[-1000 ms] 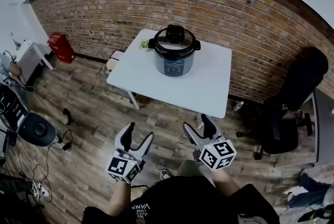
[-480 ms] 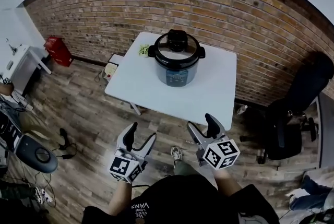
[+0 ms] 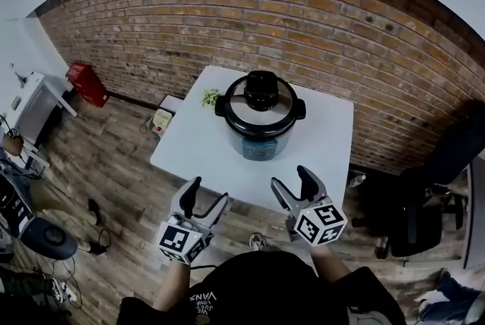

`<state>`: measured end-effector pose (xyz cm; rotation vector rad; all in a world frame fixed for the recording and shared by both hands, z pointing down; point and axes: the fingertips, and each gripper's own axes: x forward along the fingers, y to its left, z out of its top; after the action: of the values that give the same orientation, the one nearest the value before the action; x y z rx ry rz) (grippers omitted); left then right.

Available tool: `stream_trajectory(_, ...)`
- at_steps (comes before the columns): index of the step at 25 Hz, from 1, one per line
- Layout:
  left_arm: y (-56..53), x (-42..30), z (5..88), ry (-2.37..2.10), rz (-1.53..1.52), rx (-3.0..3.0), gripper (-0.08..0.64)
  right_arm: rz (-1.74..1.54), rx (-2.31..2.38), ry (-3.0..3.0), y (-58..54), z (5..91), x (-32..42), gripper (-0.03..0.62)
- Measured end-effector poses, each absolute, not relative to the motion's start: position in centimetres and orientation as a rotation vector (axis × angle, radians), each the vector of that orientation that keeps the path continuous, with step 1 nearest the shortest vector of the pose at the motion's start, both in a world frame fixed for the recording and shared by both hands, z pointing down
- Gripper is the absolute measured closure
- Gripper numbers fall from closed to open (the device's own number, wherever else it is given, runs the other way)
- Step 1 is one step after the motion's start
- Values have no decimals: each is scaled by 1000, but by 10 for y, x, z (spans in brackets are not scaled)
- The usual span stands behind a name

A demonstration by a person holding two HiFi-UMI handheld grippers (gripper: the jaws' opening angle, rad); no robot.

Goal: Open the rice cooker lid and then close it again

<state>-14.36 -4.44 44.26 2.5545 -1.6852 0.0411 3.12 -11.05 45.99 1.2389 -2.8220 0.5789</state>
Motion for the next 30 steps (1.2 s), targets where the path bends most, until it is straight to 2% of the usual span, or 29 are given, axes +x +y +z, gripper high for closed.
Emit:
stream_trajectory(15,-174,-138,440,-1487,101,2704,259,643,1342,-2712,-179,478,31,250)
stream_trajectory(30,-261,-134,425,-801,278,3057,259,705,1897,-2458,-192,484,0,251)
